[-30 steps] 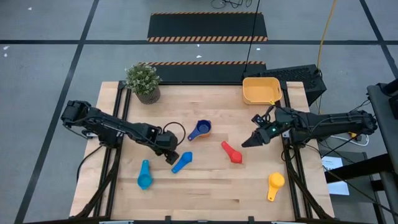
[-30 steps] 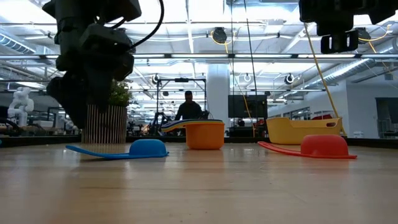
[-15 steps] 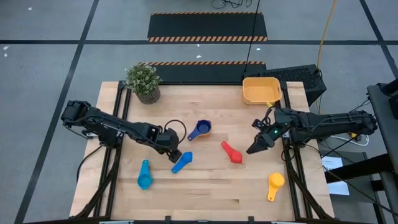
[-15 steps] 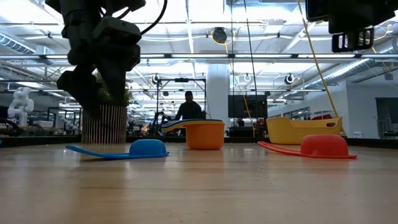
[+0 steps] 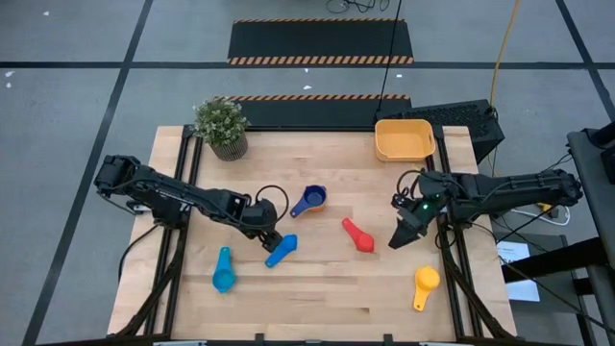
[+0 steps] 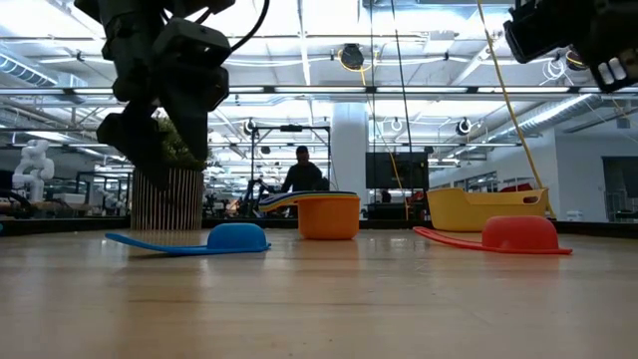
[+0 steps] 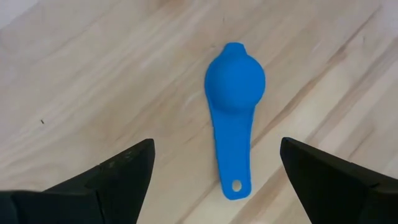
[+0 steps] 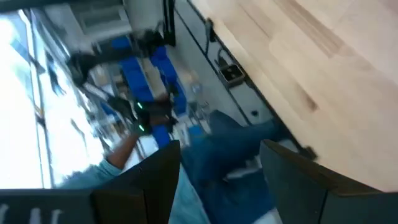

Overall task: Nest measuring cups in basket
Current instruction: Stack the yellow measuring cup on top of the dark blue measuring cup

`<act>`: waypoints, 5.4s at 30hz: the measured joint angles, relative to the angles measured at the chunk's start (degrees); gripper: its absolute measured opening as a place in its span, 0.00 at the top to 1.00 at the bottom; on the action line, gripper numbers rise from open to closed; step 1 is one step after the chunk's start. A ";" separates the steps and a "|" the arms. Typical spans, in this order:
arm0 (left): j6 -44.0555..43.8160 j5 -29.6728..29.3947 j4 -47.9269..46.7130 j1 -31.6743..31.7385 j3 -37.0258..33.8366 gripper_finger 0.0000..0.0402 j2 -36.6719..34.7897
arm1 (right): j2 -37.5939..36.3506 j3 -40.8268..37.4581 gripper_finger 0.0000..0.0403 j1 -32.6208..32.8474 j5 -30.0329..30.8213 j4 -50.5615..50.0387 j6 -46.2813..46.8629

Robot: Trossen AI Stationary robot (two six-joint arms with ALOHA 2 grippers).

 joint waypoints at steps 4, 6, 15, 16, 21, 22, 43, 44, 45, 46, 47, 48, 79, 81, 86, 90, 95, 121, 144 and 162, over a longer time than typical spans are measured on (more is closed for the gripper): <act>4.58 -1.26 0.00 0.02 0.00 0.13 0.00 | 0.31 1.71 0.47 5.85 11.72 0.74 8.43; 7.02 -1.75 0.00 0.18 0.00 0.13 0.00 | 1.00 3.19 0.47 9.23 17.18 0.89 11.73; 8.82 -2.95 -0.17 -0.90 0.00 0.13 0.00 | 9.50 10.10 0.47 23.85 21.05 -9.80 24.96; 8.75 -3.30 -0.17 -1.30 0.00 0.13 0.00 | 10.76 10.89 0.47 25.32 20.48 -10.38 26.18; 7.46 -5.39 -0.22 -3.26 0.00 0.13 0.00 | 17.84 13.83 0.47 31.68 19.92 -10.82 28.07; 7.20 -5.89 -0.22 -3.63 0.00 0.13 0.00 | 19.25 14.18 0.47 32.93 19.99 -10.76 27.48; -5.13 -9.18 -0.52 -10.06 0.00 0.13 0.00 | 38.85 15.97 0.47 52.95 28.66 -21.12 12.35; -5.73 -9.35 -0.52 -10.24 0.00 0.13 0.00 | 39.31 15.97 0.47 52.94 28.73 -21.39 12.48; -6.22 -9.43 -0.50 -10.34 0.00 0.13 0.00 | 39.73 15.97 0.47 52.93 28.96 -21.86 12.52; -6.49 -9.45 -0.50 -10.40 0.00 0.13 0.00 | 40.18 15.97 0.47 52.91 29.29 -22.33 12.48; -6.55 -9.53 -0.50 -10.54 0.00 0.13 0.00 | 40.80 15.97 0.47 52.91 29.98 -22.58 12.16; -6.58 -9.54 -0.50 -10.57 0.00 0.13 0.00 | 41.45 15.97 0.47 52.91 30.78 -22.65 11.53; -5.41 -5.22 -7.59 -7.58 0.00 0.13 0.00 | 47.36 13.01 0.47 49.51 30.94 -23.31 7.88; -5.35 -4.77 -7.58 -6.97 0.00 0.13 0.00 | 47.36 12.66 0.47 47.65 30.81 -23.55 5.47; -4.23 -4.21 -7.58 -6.34 0.00 0.13 0.00 | 47.41 12.54 0.47 40.94 31.93 -26.17 0.10; -3.34 -4.16 -7.61 -6.34 0.00 0.13 0.00 | 47.47 12.47 0.47 35.00 31.91 -26.65 -2.03; -2.50 -4.16 -7.64 -6.34 0.00 0.13 0.00 | 45.81 12.25 0.47 29.04 32.76 -26.02 -3.55; 4.59 3.84 -15.75 -6.58 0.00 0.13 -0.02 | 48.37 12.54 0.47 32.78 52.27 -23.67 -27.76; 1.70 4.25 -20.06 -6.51 0.00 0.13 -0.02 | 48.50 20.91 0.47 36.63 55.64 -44.43 -32.18; -6.97 -0.36 -16.59 -8.46 0.00 0.13 -0.02 | 48.48 18.00 0.47 49.45 54.31 -47.20 -16.51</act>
